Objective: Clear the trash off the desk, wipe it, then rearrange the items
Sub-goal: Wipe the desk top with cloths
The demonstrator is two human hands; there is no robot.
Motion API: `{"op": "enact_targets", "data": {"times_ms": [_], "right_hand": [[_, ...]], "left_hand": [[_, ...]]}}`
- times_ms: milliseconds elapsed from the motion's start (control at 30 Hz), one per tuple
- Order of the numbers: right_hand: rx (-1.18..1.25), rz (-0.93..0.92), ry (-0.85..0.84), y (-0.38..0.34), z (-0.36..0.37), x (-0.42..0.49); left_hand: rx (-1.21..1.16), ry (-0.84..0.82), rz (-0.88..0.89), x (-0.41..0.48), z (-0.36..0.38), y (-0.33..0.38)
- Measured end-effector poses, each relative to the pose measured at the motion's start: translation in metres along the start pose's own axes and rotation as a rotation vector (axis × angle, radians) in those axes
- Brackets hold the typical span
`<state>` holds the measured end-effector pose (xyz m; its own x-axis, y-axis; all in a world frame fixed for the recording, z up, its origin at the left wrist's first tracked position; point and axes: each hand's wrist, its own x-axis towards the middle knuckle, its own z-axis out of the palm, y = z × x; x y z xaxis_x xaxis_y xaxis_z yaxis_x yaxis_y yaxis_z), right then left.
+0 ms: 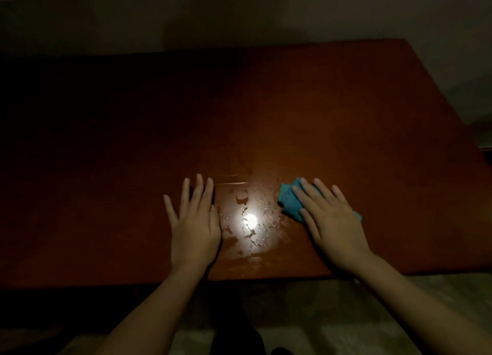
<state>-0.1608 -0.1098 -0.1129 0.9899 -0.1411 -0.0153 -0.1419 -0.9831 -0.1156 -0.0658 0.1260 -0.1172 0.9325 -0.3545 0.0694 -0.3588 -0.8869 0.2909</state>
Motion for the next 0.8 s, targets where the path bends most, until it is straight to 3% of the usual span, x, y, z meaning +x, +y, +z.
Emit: {"op": "enact_targets", "data": {"times_ms": [233, 633, 800], "right_hand": [[-0.020, 0.013, 0.019, -0.009, 0.002, 0.064], [0.017, 0.084, 0.058, -0.005, -0.003, 0.229], [0.006, -0.038, 0.071, -0.033, -0.003, 0.297]], "left_hand": [[-0.011, 0.034, -0.051, 0.053, 0.002, -0.014], [-0.012, 0.029, 0.017, 0.206, -0.001, -0.068], [-0.031, 0.018, 0.041, 0.251, -0.002, -0.086]]}}
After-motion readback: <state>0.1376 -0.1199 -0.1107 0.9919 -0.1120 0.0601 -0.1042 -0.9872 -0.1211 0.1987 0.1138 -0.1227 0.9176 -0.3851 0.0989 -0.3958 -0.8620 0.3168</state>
